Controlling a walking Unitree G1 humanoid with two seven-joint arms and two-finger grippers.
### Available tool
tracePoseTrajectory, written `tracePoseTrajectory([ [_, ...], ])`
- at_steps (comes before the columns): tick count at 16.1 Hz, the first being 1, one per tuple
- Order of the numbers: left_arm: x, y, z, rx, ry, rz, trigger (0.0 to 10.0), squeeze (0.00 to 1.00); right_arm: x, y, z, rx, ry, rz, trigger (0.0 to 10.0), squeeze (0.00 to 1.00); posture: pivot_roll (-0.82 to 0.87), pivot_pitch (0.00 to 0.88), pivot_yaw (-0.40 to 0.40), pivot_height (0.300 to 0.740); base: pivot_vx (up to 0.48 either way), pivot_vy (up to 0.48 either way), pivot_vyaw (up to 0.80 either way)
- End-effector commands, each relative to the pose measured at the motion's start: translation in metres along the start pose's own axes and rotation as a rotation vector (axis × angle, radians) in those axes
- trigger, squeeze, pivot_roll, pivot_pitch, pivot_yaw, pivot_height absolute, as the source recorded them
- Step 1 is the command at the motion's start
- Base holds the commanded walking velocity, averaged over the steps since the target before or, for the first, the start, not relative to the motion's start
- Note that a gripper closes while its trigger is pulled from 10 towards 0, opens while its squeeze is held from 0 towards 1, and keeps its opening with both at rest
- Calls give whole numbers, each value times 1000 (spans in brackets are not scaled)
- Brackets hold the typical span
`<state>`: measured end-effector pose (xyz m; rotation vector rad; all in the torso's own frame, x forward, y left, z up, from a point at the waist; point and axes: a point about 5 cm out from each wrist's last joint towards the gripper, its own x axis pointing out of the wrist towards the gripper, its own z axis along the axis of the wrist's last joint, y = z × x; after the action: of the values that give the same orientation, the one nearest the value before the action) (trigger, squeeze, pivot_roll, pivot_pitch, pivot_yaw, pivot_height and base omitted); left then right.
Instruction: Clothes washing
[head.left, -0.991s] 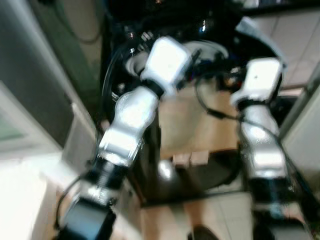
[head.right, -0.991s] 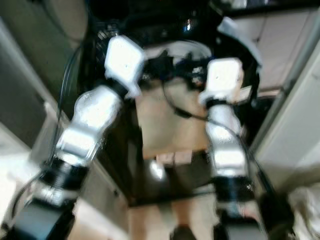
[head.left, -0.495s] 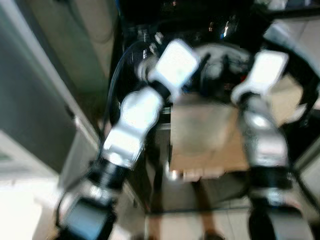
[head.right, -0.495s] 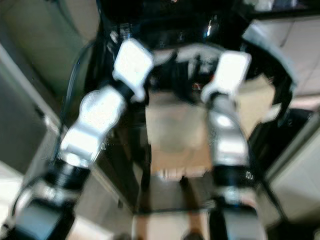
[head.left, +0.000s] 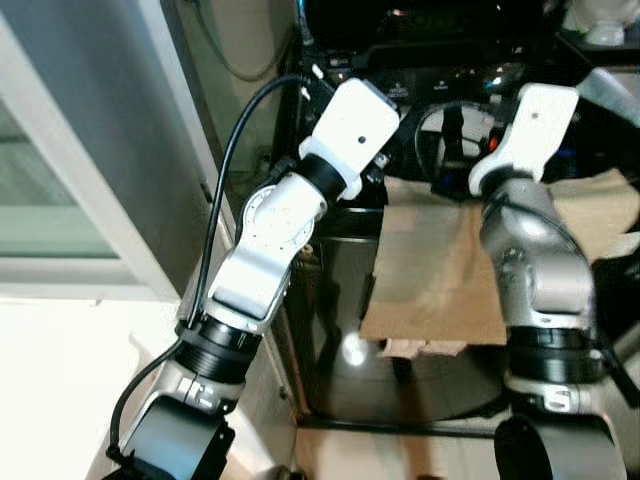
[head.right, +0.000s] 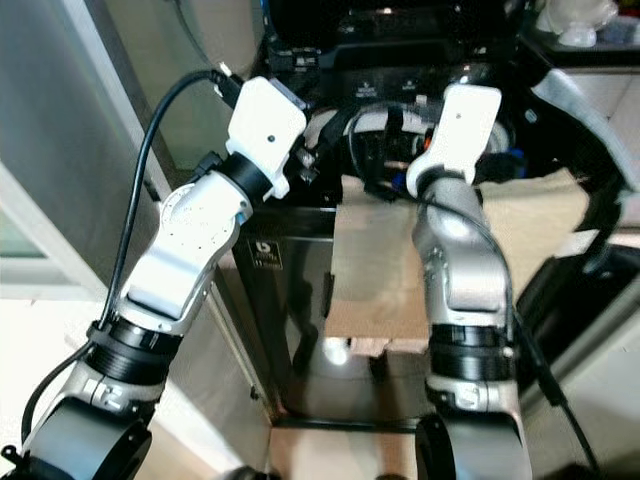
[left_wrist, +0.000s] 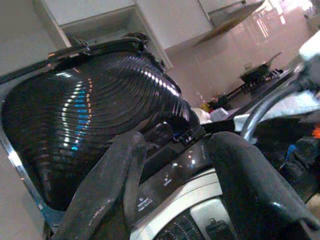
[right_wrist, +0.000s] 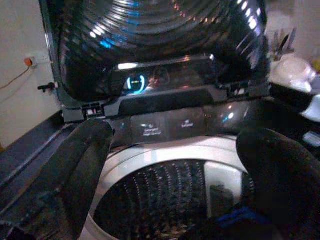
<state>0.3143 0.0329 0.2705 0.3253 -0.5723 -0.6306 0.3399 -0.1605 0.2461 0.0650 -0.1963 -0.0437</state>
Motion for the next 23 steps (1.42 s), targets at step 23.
tracePoseTrajectory([
  [23, -5, 18, 6, 24, 16, 66, 10000, 0, 32, -14, -80, -238, 418, 41, 10000, 482, -116, 0, 64, 740, 0, 0, 0],
])
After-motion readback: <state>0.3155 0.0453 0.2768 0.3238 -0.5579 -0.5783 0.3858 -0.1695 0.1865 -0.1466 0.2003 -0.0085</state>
